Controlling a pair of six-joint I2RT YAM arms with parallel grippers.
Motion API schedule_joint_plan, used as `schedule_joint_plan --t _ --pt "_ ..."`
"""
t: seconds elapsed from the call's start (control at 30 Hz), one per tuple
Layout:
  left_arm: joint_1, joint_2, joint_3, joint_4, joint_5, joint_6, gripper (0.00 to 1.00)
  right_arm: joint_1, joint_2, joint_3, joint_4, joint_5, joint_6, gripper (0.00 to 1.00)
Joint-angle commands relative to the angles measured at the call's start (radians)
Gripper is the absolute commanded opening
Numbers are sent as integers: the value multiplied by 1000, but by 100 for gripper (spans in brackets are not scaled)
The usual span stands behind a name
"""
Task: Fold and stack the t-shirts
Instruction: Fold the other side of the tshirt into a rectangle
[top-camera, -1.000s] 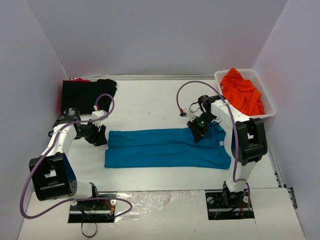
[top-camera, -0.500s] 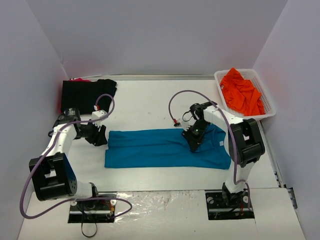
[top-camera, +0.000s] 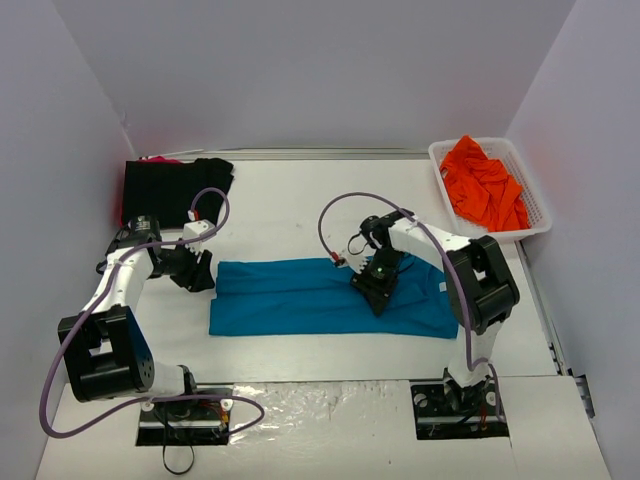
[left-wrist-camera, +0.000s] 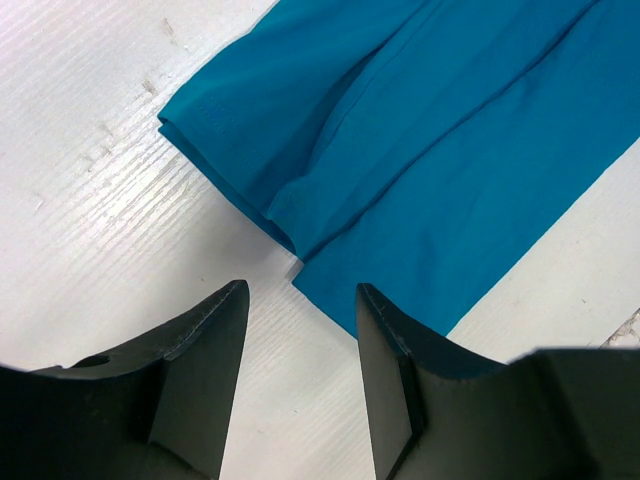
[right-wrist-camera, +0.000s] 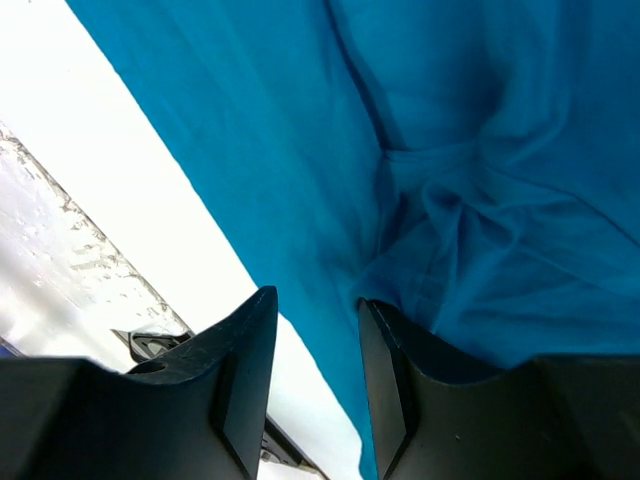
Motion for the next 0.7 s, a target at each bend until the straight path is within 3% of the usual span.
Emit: schedule_joint_plan --t 0.0,0.67 --pt "6 -39 7 -29 37 29 46 28 9 -1 -71 36 22 35" --pt "6 -55 -1 -37 30 26 46 94 -20 -41 -154 166 44 41"
